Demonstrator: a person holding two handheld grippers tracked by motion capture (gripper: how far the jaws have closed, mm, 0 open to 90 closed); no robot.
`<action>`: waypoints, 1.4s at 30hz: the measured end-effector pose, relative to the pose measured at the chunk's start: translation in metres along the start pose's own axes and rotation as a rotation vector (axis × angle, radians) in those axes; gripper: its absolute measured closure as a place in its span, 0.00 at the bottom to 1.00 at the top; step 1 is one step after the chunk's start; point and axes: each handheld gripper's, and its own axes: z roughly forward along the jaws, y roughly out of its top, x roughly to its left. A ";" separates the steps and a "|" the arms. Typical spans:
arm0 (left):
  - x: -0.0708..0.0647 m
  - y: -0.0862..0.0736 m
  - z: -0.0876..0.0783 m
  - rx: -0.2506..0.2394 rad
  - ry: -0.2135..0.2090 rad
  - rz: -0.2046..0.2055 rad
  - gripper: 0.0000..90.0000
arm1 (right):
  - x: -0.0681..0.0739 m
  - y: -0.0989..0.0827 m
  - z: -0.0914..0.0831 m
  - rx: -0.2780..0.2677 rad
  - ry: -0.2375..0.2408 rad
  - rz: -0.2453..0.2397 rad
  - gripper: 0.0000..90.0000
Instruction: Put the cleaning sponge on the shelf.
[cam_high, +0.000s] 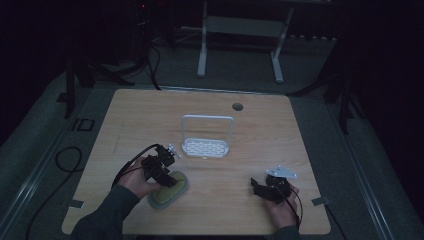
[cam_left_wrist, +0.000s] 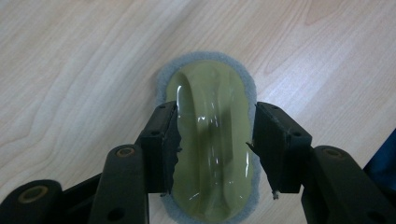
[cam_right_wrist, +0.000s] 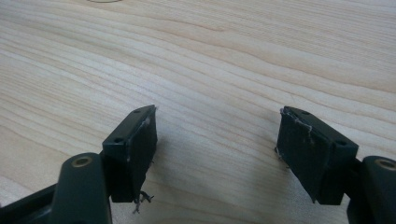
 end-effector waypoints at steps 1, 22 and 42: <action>0.000 0.000 0.000 0.006 0.000 0.000 0.56 | 0.000 0.000 0.000 0.000 0.000 0.000 0.31; 0.002 0.009 0.010 0.119 -0.006 -0.016 0.56 | 0.000 0.000 0.000 0.000 0.000 -0.002 0.31; 0.004 0.012 0.019 0.196 -0.007 -0.013 0.67 | 0.000 0.000 0.000 0.001 0.000 -0.002 0.31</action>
